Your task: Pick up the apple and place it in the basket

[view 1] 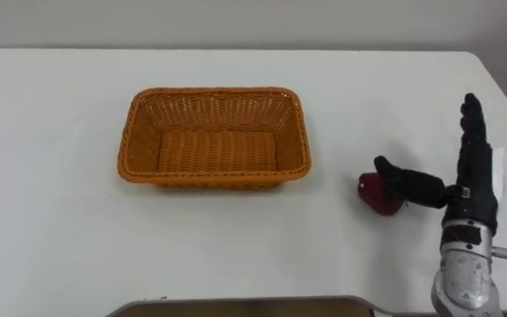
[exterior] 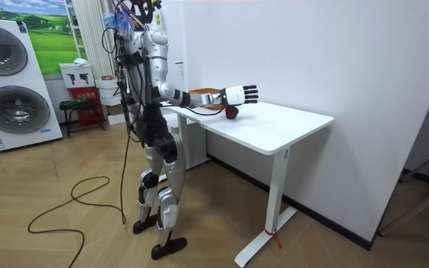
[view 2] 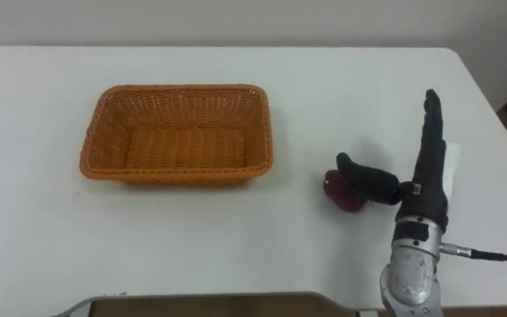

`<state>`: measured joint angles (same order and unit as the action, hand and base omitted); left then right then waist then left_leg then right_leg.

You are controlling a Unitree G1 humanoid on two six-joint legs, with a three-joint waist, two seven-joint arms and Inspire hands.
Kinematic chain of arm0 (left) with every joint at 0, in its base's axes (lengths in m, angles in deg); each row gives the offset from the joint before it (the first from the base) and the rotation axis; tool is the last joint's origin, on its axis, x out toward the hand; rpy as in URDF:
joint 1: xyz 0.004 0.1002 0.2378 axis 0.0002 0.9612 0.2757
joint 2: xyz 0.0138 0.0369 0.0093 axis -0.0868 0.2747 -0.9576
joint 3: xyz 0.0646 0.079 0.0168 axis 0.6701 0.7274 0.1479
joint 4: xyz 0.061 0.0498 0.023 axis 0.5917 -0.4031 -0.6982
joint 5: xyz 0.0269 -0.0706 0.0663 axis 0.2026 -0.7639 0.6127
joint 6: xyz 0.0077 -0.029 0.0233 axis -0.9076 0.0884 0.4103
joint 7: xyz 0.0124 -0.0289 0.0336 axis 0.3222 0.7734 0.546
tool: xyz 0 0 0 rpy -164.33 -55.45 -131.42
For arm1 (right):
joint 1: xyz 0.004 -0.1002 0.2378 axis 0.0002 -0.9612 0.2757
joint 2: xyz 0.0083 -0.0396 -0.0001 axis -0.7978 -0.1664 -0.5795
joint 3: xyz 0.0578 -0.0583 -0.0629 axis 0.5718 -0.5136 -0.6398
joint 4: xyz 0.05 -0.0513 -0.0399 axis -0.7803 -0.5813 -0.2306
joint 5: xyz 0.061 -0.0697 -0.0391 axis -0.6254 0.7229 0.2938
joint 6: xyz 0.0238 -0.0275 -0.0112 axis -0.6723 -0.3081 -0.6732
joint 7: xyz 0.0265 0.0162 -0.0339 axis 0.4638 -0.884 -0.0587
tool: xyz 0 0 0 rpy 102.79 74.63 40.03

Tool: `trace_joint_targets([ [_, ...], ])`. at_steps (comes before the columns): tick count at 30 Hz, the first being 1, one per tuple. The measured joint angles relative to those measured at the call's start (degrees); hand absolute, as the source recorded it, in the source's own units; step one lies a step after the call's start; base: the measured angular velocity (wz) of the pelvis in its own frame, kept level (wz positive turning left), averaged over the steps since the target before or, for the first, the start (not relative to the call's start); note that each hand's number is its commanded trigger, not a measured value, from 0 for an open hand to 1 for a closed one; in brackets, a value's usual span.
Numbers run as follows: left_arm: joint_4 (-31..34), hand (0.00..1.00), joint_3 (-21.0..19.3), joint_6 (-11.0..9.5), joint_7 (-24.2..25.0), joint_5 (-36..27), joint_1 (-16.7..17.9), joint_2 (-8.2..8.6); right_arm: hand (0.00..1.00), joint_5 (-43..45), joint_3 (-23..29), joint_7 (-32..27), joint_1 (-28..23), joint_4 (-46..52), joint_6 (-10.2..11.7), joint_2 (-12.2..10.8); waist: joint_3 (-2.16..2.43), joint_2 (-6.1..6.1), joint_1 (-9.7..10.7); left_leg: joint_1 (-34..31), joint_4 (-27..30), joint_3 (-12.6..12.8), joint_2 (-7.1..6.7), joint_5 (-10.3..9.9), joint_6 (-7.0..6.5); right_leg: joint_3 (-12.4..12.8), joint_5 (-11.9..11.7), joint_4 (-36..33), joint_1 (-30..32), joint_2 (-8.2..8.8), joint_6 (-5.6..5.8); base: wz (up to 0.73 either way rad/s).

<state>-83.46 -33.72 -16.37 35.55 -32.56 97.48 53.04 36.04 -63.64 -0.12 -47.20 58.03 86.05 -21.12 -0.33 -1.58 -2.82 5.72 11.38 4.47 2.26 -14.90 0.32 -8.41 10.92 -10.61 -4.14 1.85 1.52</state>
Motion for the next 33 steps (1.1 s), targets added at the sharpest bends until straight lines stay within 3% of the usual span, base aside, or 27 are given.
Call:
trace_joint_targets([
  [10, 0.1, 0.0, 0.1, -0.7, 1.1, -0.1, -0.8, 0.13, 0.0, 2.3, -1.7, 5.3, -3.2, -0.6, 0.0, 0.0, 0.08, 0.17, -0.8, -0.1, -0.1, 0.0, -0.01, 0.0, 0.02, 0.0, 0.0, 0.0, -0.2, -0.02, 0.0, 0.0],
  [16, 0.1, 0.0, 0.1, -1.3, 1.0, 0.0, -0.4, 0.16, 0.0, 2.5, -2.2, 7.8, -3.3, -7.5, 0.2, 0.1, 0.03, -0.03, -1.5, 0.8, -0.4, -0.1, 0.0, 0.0, 0.05, -0.1, 0.0, 0.2, -1.0, -0.03, 0.01, 0.0],
  [19, 0.1, 0.0, 0.1, -1.5, 0.9, 0.0, -0.3, 0.15, 0.01, 2.5, -2.3, 8.6, -3.2, -9.5, 1.5, 0.1, 0.08, -0.33, -1.6, 1.1, -0.5, -0.1, 0.0, 0.1, 0.11, -0.3, 0.0, 0.3, -1.5, -0.03, 0.0, 0.02],
  [20, 0.1, 0.0, 0.1, -1.5, 0.9, 0.1, -0.3, 0.14, 0.24, 2.5, -2.3, 8.9, -3.1, -10.1, 1.7, 0.1, 0.14, -0.46, -1.5, 1.1, -0.4, -0.1, 0.0, 0.1, 0.11, -0.3, 0.0, 0.3, -1.5, -0.03, 0.0, 0.04],
  [22, 0.1, 0.0, 0.1, -1.5, 0.9, 0.1, -0.3, 0.16, 0.89, 2.3, -2.3, 9.2, -2.4, -11.4, 2.1, 0.0, 0.17, -0.85, -1.6, 1.1, -0.3, -0.2, 0.0, 0.1, 0.12, -0.3, 0.0, 0.3, -1.6, -0.01, -0.01, 0.0],
  [23, 0.1, 0.0, 0.1, -1.5, 0.9, -0.1, -0.3, 0.16, 1.0, 2.2, -2.3, 9.6, -2.0, -12.0, 2.0, 0.0, 0.16, -1.02, -1.6, 1.0, 0.0, -0.3, 0.0, 0.1, 0.12, -0.4, 0.0, 0.3, -1.6, -0.01, -0.03, 0.0],
  [33, 0.1, 0.0, 0.1, -1.5, 0.8, -0.4, -0.3, 0.16, 1.0, 2.4, 1.2, 8.7, 1.2, -16.7, 2.9, 0.2, 0.22, -0.94, -1.3, 0.9, 0.3, -0.4, 0.02, 0.1, 0.13, -0.5, -0.1, 0.0, -1.7, 0.01, -0.07, 0.0],
])
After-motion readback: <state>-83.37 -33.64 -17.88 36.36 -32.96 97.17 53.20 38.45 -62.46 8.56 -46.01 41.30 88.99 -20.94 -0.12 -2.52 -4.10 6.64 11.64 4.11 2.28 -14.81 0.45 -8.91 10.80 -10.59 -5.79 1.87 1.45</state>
